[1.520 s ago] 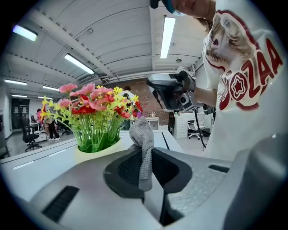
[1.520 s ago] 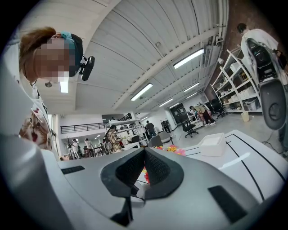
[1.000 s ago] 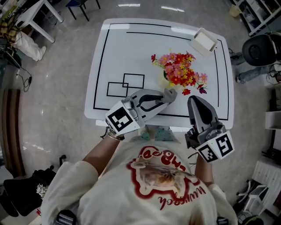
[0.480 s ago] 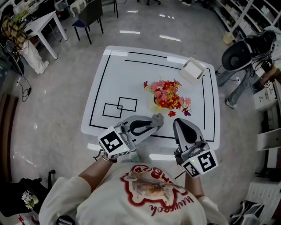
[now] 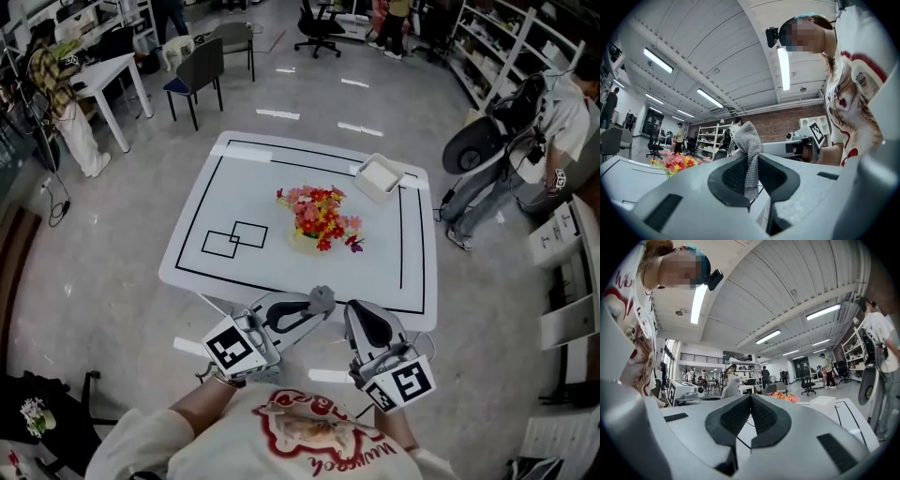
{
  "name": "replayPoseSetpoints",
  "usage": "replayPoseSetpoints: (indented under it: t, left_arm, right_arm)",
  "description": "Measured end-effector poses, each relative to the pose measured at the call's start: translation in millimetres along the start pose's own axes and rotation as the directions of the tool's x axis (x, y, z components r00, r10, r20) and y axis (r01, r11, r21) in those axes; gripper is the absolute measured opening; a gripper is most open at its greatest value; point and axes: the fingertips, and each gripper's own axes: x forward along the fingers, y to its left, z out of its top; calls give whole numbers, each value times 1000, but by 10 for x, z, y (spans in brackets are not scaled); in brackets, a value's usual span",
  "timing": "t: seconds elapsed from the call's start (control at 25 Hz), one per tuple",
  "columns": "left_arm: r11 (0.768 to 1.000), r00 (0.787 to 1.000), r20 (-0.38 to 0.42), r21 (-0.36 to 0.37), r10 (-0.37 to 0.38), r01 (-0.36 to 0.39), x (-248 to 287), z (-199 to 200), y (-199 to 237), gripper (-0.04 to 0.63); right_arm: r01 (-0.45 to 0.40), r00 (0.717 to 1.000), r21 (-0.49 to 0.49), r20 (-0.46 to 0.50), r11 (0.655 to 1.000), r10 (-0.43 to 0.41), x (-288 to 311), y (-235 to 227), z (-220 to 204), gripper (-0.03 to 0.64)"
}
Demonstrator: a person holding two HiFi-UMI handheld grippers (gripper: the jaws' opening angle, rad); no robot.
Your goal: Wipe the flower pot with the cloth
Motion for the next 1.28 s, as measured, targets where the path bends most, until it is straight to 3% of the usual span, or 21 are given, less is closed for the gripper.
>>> replayPoseSetpoints:
  t: [0.6, 0.76, 1.28]
  left_arm:
    - [992, 991, 34, 12, 127, -127, -140, 84, -1586, 46]
    - [989, 989, 33, 18, 147, -147, -216, 147, -1762, 46]
    - [993, 994, 33, 53, 107, -108, -557, 342, -2111, 46]
  right_arm:
    - [-60, 998, -32, -1, 998, 60, -1391, 619, -48, 0]
    - [-73, 997, -48, 5, 996, 74, -1522, 712, -33, -2]
    - [-65, 998, -80, -6, 995, 65, -1734, 1160, -13, 0]
